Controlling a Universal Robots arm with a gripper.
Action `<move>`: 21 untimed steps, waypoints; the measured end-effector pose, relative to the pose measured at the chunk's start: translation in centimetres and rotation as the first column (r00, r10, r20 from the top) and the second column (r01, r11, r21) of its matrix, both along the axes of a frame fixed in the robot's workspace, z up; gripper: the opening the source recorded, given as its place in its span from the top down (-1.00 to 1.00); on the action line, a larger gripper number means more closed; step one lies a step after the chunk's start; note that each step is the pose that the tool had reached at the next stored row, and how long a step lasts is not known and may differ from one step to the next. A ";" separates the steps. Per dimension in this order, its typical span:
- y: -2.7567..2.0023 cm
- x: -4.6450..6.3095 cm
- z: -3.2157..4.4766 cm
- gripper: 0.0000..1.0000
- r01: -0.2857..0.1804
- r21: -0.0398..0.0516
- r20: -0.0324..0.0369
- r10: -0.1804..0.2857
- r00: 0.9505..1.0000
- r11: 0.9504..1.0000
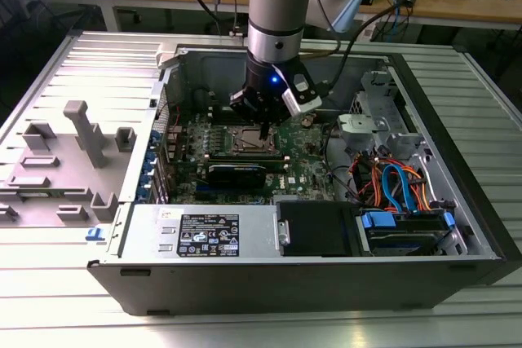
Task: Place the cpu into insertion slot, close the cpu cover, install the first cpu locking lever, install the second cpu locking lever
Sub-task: 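Install the second cpu locking lever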
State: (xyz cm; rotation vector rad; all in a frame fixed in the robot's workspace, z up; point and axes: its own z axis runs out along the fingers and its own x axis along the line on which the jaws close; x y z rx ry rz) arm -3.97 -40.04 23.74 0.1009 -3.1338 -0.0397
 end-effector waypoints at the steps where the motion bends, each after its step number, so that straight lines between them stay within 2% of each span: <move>1: -0.12 0.0 0.00 0.79 0.000 0.000 0.000 0.000 1.000 1.000; 8: -1.00 0.0 0.02 0.79 0.000 0.000 -0.004 0.000 1.000 1.000; 13: -1.08 0.0 0.04 0.79 0.000 0.000 -0.015 0.000 1.000 1.000; 21: -1.08 0.0 0.04 0.79 0.000 0.000 -0.018 0.000 1.000 1.000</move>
